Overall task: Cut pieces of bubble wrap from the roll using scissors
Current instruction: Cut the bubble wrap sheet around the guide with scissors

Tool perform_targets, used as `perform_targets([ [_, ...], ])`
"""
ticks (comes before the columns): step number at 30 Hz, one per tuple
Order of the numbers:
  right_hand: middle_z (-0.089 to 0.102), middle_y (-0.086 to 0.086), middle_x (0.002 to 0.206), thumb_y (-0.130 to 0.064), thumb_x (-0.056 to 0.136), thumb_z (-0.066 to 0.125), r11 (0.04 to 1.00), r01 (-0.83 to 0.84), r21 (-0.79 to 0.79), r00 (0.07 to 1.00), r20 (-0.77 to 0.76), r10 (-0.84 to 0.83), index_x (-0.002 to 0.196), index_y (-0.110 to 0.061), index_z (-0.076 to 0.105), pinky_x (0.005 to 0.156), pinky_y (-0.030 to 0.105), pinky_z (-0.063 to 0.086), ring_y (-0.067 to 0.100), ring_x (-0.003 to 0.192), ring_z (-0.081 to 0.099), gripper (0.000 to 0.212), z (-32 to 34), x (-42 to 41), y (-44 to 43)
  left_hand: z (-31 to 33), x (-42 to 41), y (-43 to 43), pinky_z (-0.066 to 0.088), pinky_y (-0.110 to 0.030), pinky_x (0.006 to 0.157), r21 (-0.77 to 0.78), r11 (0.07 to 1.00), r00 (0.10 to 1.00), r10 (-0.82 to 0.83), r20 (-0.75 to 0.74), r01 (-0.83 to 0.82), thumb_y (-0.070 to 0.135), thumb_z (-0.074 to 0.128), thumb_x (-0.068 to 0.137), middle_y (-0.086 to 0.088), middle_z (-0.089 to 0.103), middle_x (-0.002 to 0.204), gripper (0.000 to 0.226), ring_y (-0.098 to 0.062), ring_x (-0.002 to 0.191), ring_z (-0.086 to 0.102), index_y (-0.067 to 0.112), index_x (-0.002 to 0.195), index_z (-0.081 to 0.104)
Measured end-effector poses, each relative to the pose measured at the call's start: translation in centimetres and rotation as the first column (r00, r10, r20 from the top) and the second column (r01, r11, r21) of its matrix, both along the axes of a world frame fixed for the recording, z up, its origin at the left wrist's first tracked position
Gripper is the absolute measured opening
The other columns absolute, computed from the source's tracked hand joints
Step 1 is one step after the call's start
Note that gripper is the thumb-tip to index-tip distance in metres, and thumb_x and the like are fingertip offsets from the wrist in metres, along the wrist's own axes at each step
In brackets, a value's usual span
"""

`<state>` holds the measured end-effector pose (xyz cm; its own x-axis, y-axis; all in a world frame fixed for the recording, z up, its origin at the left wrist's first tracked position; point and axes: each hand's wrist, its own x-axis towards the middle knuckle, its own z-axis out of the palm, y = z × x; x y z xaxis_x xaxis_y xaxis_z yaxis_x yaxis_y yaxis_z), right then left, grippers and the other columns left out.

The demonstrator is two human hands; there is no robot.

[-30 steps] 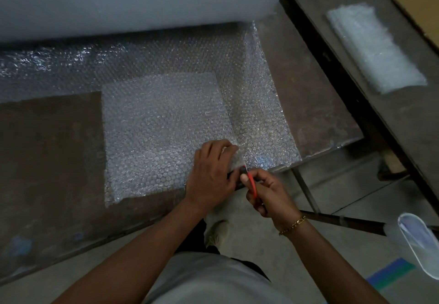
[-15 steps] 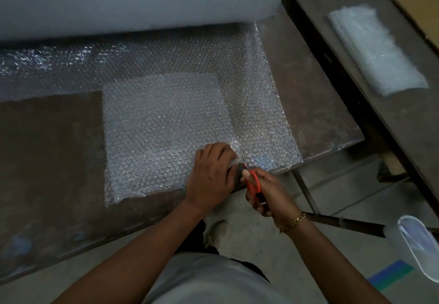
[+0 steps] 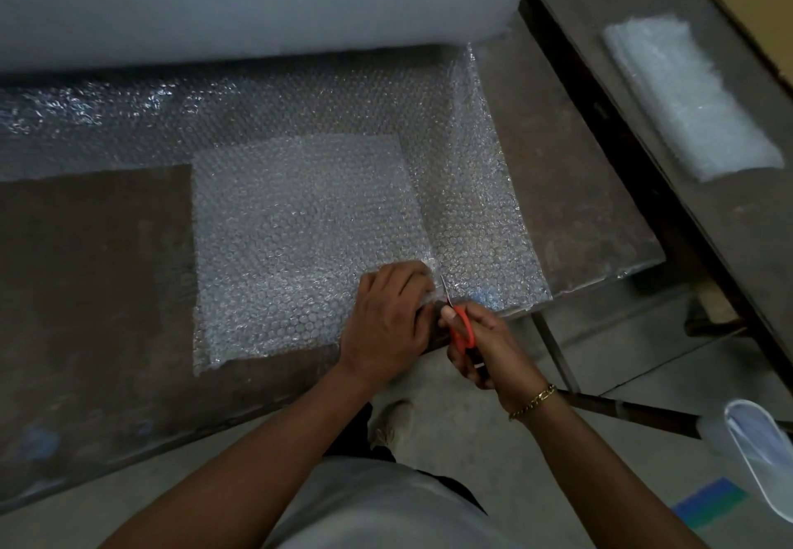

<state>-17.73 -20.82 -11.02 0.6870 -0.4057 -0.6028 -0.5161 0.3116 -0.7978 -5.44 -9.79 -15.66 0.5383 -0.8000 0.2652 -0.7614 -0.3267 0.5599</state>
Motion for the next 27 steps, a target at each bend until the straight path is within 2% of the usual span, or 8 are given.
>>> perform_targets([
  [6, 0.045, 0.013, 0.058, -0.04, 0.094, 0.059, 1.0, -0.003, -0.001, 1.0, 0.02, 0.003, 0.102, 0.005, 0.053, 0.038, 0.016, 0.024, 0.014, 0.041, 0.035, 0.047, 0.01, -0.05, -0.01, -0.16, 0.08, 0.04, 0.038, -0.037, 0.094, 0.017, 1.0, 1.0, -0.005, -0.002, 0.005, 0.029, 0.055, 0.092, -0.004, 0.064, 0.124, 0.028, -0.022, 0.116, 0.056, 0.011, 0.112, 0.065],
  [14, 0.042, 0.007, 0.056, -0.032, 0.098, 0.059, 1.0, -0.023, -0.006, 0.999, 0.025, 0.023, 0.097, -0.001, 0.055, 0.038, 0.015, 0.023, 0.01, 0.04, 0.034, 0.031, -0.15, -0.21, -0.05, -0.09, 0.1, -0.02, 0.039, -0.037, 0.094, 0.034, 0.999, 1.0, 0.001, -0.005, -0.001, 0.029, 0.055, 0.095, -0.003, 0.064, 0.125, 0.028, -0.021, 0.117, 0.056, 0.011, 0.113, 0.065],
  [18, 0.042, 0.005, 0.055, -0.03, 0.098, 0.059, 0.999, -0.034, -0.021, 0.999, 0.038, 0.035, 0.099, 0.003, 0.054, 0.039, 0.016, 0.024, 0.008, 0.039, 0.036, 0.033, -0.21, -0.35, -0.08, -0.15, 0.05, -0.02, 0.038, -0.037, 0.094, 0.031, 1.0, 1.0, 0.006, 0.004, -0.007, 0.024, 0.06, 0.09, -0.003, 0.064, 0.125, 0.027, -0.021, 0.116, 0.056, 0.011, 0.114, 0.065],
  [21, 0.043, 0.009, 0.056, -0.032, 0.098, 0.059, 1.0, -0.023, -0.012, 0.999, 0.037, 0.023, 0.097, -0.002, 0.057, 0.038, 0.015, 0.023, 0.01, 0.038, 0.034, 0.03, 0.02, -0.25, -0.08, -0.16, 0.04, 0.03, 0.039, -0.038, 0.093, 0.021, 1.0, 1.0, 0.006, 0.004, -0.006, 0.023, 0.06, 0.091, -0.003, 0.064, 0.125, 0.026, -0.021, 0.115, 0.056, 0.012, 0.113, 0.064],
  [27, 0.04, 0.009, 0.055, -0.037, 0.093, 0.059, 1.0, -0.01, 0.026, 0.999, 0.039, 0.009, 0.102, 0.007, 0.053, 0.037, 0.014, 0.023, 0.011, 0.038, 0.032, 0.046, 0.47, 0.33, -0.35, -0.2, 0.09, 0.01, 0.04, -0.038, 0.095, 0.029, 1.0, 1.0, 0.005, -0.008, -0.004, 0.026, 0.055, 0.093, -0.004, 0.065, 0.126, 0.029, -0.022, 0.116, 0.057, 0.011, 0.116, 0.065],
])
